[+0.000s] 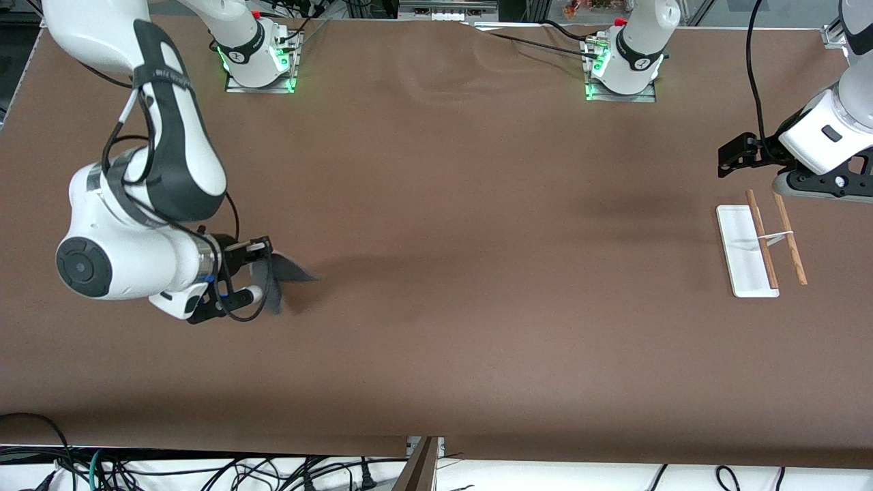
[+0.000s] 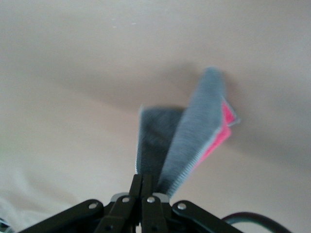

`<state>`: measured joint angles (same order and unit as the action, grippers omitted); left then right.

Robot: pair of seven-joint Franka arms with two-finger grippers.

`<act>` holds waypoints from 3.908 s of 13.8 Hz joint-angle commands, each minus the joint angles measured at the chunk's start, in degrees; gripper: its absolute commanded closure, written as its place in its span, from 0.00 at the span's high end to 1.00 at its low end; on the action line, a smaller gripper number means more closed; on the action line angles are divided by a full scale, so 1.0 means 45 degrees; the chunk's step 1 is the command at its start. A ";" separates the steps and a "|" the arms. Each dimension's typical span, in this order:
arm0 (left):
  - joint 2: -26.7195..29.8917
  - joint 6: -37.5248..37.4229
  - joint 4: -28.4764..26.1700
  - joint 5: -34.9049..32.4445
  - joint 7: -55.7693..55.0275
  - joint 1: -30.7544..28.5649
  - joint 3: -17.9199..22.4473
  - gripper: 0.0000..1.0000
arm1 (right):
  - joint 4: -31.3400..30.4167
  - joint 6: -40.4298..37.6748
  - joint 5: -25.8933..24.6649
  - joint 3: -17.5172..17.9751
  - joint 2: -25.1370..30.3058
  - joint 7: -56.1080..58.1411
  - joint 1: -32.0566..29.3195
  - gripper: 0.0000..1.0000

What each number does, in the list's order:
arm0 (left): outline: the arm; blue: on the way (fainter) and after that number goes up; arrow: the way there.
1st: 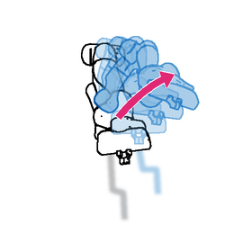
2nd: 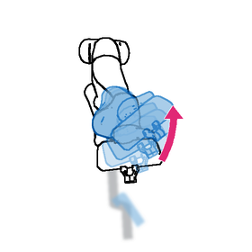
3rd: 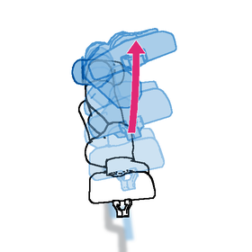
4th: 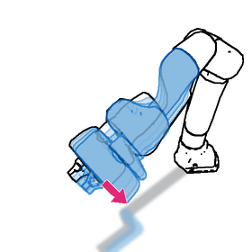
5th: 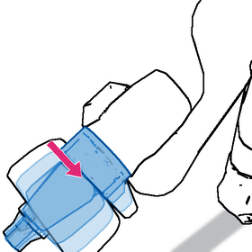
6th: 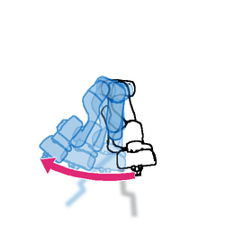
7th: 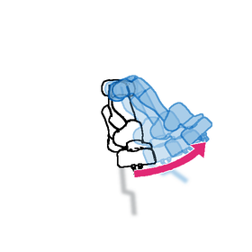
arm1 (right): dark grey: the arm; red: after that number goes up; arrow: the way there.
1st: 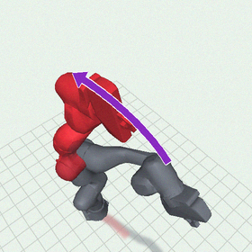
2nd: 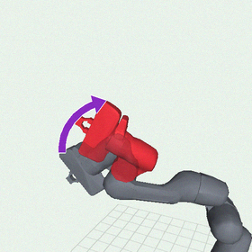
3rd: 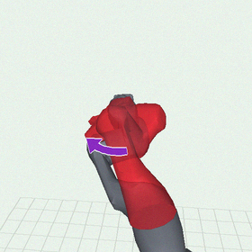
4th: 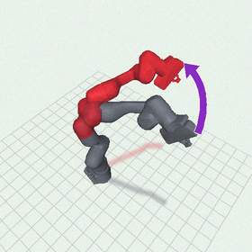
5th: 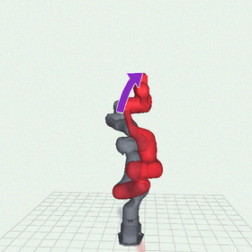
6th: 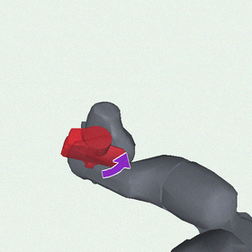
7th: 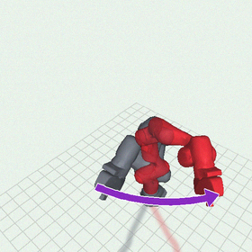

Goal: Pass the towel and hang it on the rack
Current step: 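Lift the towel with the right gripper while the left gripper reaches out, then move the left gripper toward the towel held by the right gripper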

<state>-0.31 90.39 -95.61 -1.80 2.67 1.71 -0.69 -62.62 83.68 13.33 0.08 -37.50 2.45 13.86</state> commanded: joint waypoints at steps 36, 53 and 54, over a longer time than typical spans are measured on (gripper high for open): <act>-0.5377 -0.0242 0.1852 1.2427 0.8109 0.1025 -0.0179 1.00 | 0.1279 0.7536 0.5963 0.6661 0.0659 -1.6599 0.0866 0.00; -0.7568 -0.0202 0.2576 1.8640 1.4910 0.1494 -0.0256 0.89 | 0.1279 0.7536 0.5924 0.6641 0.0678 -1.6599 0.0847 0.00; -0.7568 -0.0416 0.2556 1.8681 1.5107 0.1456 -0.0257 0.84 | 0.1279 0.7536 0.5924 0.6641 0.0678 -1.6599 0.0847 0.00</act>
<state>-33.02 90.28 -85.65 80.33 67.34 8.40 -1.95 -57.14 117.17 39.74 29.69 -34.72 -71.37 17.70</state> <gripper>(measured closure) 0.110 0.982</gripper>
